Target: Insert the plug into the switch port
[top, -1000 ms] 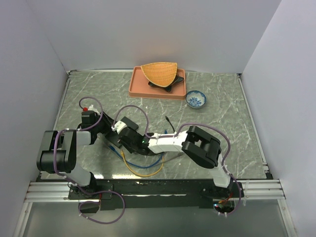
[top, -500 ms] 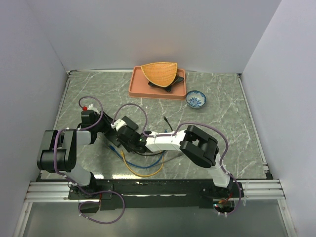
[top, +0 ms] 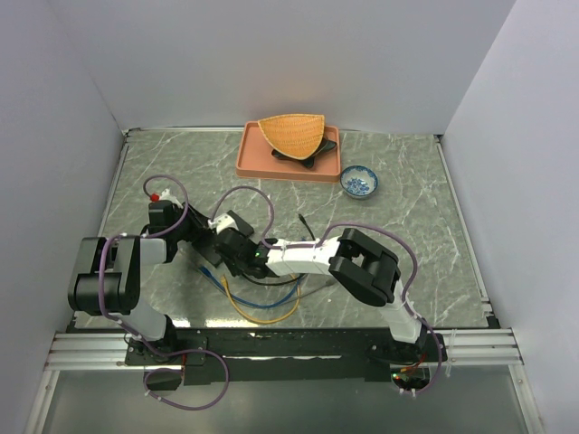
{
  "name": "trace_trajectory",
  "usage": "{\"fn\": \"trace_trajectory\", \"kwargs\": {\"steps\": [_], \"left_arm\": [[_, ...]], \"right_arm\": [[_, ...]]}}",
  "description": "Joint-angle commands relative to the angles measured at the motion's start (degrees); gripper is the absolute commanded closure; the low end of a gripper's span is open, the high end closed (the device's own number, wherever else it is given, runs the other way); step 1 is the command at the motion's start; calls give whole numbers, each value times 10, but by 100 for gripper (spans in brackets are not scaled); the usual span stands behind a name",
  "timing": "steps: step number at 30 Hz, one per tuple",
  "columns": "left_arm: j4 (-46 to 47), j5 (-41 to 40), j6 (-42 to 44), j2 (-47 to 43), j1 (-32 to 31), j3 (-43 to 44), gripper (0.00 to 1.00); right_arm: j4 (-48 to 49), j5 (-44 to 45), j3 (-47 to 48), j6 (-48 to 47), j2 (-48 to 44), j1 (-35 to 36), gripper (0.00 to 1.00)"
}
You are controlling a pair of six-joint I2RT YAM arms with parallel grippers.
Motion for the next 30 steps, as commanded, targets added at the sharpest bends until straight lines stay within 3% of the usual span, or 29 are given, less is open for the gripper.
{"fn": "trace_trajectory", "kwargs": {"steps": [1, 18, 23, 30], "left_arm": [[-65, 51, -9, 16, -10, -9, 66], [-66, 67, -6, 34, -10, -2, 77], [-70, 75, -5, 48, -10, 4, 85], [-83, 82, 3, 65, -10, 24, 86]], "right_arm": [[101, 72, 35, 37, -6, -29, 100], [122, 55, 70, 22, 15, -35, 100], [132, 49, 64, 20, 15, -41, 100], [148, 36, 20, 16, -13, -42, 100]]}}
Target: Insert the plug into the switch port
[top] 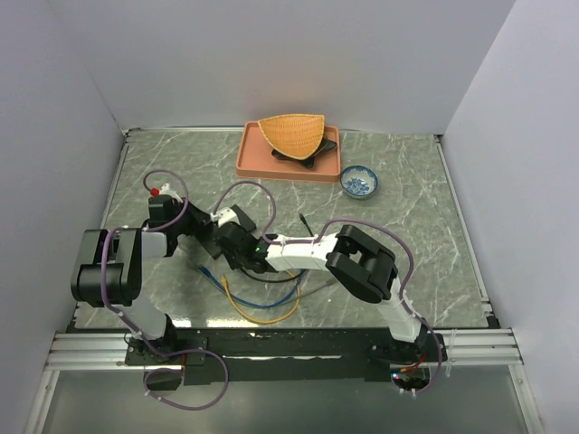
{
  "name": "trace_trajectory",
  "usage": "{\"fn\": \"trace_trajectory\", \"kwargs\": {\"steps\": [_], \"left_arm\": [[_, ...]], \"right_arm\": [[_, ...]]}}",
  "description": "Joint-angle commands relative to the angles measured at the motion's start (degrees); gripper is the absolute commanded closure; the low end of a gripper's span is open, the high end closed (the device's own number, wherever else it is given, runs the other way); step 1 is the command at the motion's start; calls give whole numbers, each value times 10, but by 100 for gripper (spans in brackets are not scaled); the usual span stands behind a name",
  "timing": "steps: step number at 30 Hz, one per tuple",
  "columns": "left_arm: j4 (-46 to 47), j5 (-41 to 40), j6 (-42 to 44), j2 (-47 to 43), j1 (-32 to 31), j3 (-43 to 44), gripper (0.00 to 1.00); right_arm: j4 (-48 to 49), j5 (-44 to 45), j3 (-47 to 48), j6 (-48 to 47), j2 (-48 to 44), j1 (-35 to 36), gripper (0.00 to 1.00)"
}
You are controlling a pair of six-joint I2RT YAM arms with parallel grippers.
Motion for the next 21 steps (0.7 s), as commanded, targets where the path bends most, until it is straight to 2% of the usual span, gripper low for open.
{"fn": "trace_trajectory", "kwargs": {"steps": [1, 4, 13, 21], "left_arm": [[-112, 78, 9, 33, -15, -3, 87], [-150, 85, 22, 44, -16, 16, 98], [-222, 71, 22, 20, -25, 18, 99], [-240, 69, 22, 36, -65, 32, 99]], "right_arm": [[134, 28, -16, 0, -34, -23, 100], [136, 31, -45, 0, -49, -23, 100], [129, 34, -97, 11, -88, -33, 100], [128, -7, -54, -22, -62, -41, 100]]}}
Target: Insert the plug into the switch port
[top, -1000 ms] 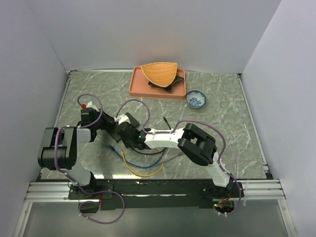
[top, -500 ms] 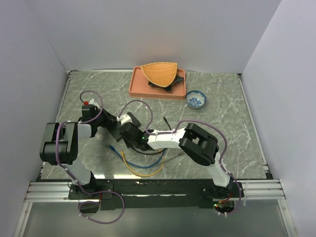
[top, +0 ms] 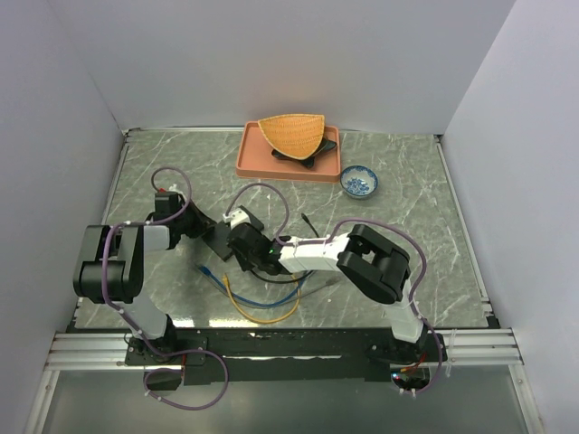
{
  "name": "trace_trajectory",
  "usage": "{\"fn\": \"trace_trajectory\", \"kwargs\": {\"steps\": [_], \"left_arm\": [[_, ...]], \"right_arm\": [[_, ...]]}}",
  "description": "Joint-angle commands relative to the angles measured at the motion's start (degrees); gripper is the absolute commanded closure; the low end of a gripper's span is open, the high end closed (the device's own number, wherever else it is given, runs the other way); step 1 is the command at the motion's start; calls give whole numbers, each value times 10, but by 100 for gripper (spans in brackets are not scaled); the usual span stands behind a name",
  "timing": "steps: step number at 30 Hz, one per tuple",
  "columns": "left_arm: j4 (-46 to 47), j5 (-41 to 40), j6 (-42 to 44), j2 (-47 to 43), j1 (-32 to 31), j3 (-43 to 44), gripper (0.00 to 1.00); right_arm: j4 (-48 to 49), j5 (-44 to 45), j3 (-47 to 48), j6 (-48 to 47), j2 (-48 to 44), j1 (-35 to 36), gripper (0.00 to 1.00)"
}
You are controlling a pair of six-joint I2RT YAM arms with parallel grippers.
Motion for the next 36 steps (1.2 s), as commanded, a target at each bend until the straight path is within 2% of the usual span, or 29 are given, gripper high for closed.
{"fn": "trace_trajectory", "kwargs": {"steps": [1, 11, 20, 36], "left_arm": [[-117, 67, 14, 25, -54, -15, 99], [-134, 71, 23, 35, -73, -4, 99], [-143, 63, 18, 25, -74, -12, 99], [-145, 36, -3, 7, -89, -22, 99]], "right_arm": [[65, 9, 52, -18, -3, -26, 100], [84, -30, 86, -46, 25, -46, 100], [68, 2, 95, 21, 23, -63, 100], [93, 67, 83, 84, 10, -58, 100]]}}
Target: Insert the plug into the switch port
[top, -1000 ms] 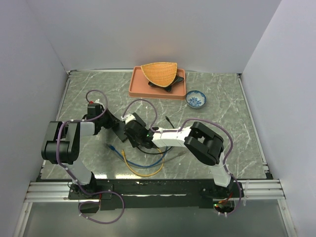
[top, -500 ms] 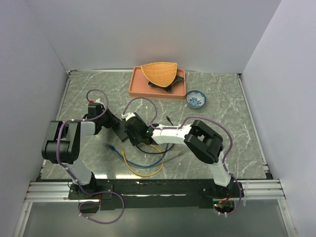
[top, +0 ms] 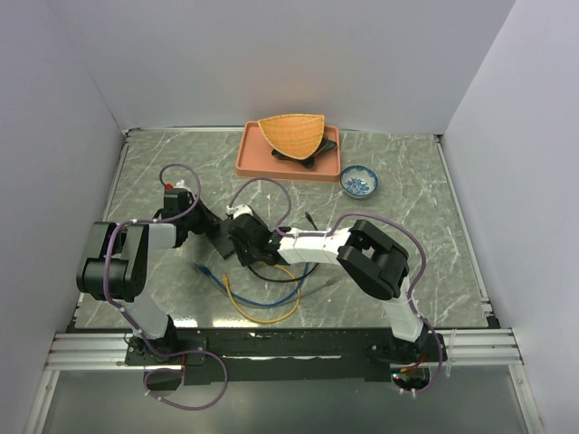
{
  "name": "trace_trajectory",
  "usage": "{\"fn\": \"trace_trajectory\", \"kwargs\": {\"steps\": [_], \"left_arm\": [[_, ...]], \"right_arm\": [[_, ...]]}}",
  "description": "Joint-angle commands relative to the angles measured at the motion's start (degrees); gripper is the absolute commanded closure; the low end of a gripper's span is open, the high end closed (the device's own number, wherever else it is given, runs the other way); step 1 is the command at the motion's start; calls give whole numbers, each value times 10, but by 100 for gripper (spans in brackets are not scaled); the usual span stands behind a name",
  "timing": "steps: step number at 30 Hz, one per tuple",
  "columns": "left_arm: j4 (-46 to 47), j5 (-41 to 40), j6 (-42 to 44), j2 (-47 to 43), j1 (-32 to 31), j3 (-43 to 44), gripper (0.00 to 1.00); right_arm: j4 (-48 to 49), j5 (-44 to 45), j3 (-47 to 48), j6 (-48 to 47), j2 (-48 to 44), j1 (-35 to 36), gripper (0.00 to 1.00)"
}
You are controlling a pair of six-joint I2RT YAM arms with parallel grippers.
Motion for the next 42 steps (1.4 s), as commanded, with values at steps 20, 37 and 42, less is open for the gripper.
{"fn": "trace_trajectory", "kwargs": {"steps": [20, 37, 42], "left_arm": [[-161, 64, 0, 6, -42, -26, 99], [-240, -67, 4, -97, 7, 38, 47], [-272, -87, 17, -170, 7, 74, 26]], "right_arm": [[135, 1, 7, 19, -13, -33, 97], [112, -65, -124, -35, -130, -33, 15], [110, -68, -147, -42, -184, -33, 5]]}}
